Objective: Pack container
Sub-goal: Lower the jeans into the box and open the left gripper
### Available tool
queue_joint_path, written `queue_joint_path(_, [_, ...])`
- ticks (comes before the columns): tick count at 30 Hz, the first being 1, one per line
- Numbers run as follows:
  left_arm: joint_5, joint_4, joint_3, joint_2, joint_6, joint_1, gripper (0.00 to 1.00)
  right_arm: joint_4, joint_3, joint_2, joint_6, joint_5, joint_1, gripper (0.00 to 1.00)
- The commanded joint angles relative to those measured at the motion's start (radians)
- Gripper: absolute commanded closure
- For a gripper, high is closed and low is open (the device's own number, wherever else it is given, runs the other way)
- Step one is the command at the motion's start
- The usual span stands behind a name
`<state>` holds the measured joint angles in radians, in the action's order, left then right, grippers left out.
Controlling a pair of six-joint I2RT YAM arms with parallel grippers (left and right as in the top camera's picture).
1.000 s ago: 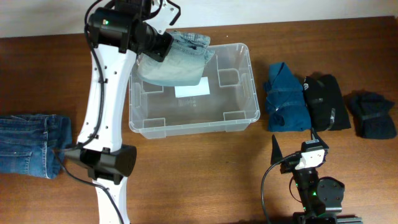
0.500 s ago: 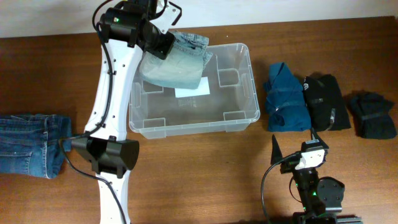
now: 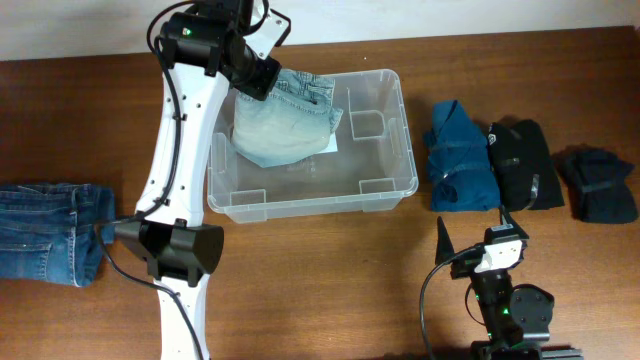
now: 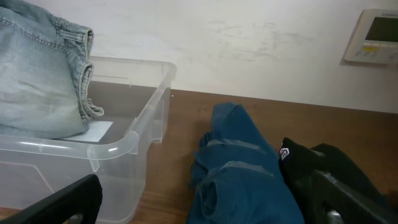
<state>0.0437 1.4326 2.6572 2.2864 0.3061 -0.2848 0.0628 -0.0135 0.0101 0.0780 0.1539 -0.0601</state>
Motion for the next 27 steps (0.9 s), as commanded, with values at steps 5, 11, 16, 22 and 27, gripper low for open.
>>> queue_joint_path(5, [-0.027, -0.112, 0.008, -0.057, 0.055, 0.007, 0.67, 0.002, 0.008, -0.006, -0.008, -0.009, -0.008, 0.02])
queue_joint_path(11, [-0.045, -0.275, 0.008, -0.039, 0.085, 0.007, 0.67, 0.002, 0.008, -0.006, -0.008, -0.009, -0.008, 0.02])
queue_joint_path(16, [-0.044, -0.277, 0.008, 0.019, 0.085, 0.007, 0.67, 0.002, 0.008, -0.006, -0.008, -0.009, -0.008, 0.02])
queue_joint_path(22, [-0.040, -0.276, 0.008, 0.077, 0.084, 0.005, 0.67, 0.002, 0.008, -0.006, -0.008, -0.009, -0.008, 0.02])
queue_joint_path(27, [-0.037, -0.251, 0.008, 0.077, 0.085, -0.005, 0.67, 0.002, 0.008, -0.006, -0.008, -0.009, -0.008, 0.02])
